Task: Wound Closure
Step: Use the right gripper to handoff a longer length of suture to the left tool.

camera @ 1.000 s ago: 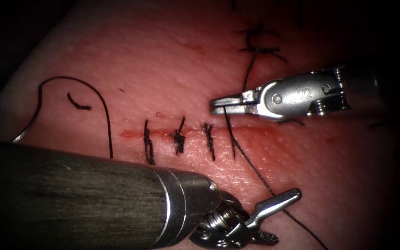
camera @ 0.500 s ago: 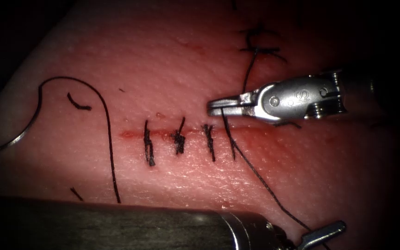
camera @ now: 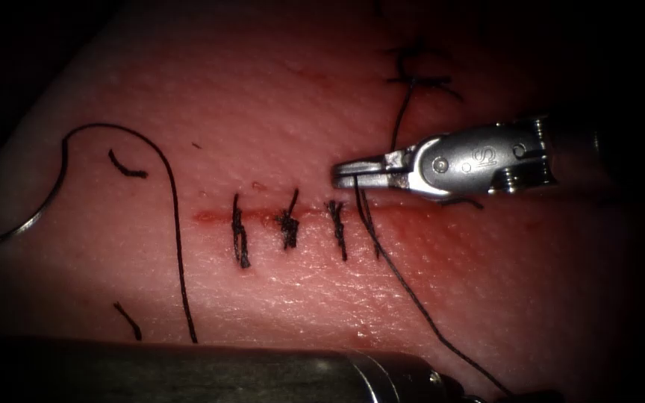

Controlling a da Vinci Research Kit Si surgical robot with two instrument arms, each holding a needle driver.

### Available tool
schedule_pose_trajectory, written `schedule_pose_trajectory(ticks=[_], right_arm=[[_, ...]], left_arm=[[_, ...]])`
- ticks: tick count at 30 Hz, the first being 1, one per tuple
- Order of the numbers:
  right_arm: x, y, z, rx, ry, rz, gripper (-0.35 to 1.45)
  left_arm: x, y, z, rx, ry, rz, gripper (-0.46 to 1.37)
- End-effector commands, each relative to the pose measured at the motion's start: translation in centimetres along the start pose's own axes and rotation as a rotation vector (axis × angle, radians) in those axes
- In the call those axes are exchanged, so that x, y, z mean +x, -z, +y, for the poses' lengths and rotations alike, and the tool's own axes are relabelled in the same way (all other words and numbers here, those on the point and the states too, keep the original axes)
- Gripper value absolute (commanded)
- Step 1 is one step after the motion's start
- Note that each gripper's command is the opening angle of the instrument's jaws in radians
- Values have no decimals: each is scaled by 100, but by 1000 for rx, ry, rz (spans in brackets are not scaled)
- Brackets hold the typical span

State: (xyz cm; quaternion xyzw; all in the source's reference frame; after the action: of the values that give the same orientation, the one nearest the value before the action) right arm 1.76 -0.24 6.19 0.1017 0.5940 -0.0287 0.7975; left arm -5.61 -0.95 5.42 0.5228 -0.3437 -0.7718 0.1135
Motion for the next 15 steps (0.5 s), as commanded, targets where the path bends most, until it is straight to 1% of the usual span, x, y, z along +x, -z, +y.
schedule_pose_trajectory(ticks=[1, 6, 7, 10, 11, 13, 15], right_arm=[[1, 1, 0, -1, 0, 0, -35], [1, 4, -1, -6, 0, -4, -35], [2, 7, -3, -9, 1, -10, -35], [4, 12, -8, -12, 2, -17, -35], [6, 16, -12, -16, 3, -21, -35], [8, 20, -16, -17, -3, -22, -35], [11, 26, -23, -20, -2, -26, -35]], left_arm=[[-2, 4, -1, -5, 3, 2, -35], [-3, 36, -1, -14, 3, 12, -35], [-5, 49, -5, -29, 7, 1, -35], [-6, 71, -10, -35, 11, -12, -35], [-7, 91, -13, -40, 13, -21, -35], [-10, 111, -16, -45, 14, -32, -35], [-16, 143, -23, -53, 18, -54, -35]])
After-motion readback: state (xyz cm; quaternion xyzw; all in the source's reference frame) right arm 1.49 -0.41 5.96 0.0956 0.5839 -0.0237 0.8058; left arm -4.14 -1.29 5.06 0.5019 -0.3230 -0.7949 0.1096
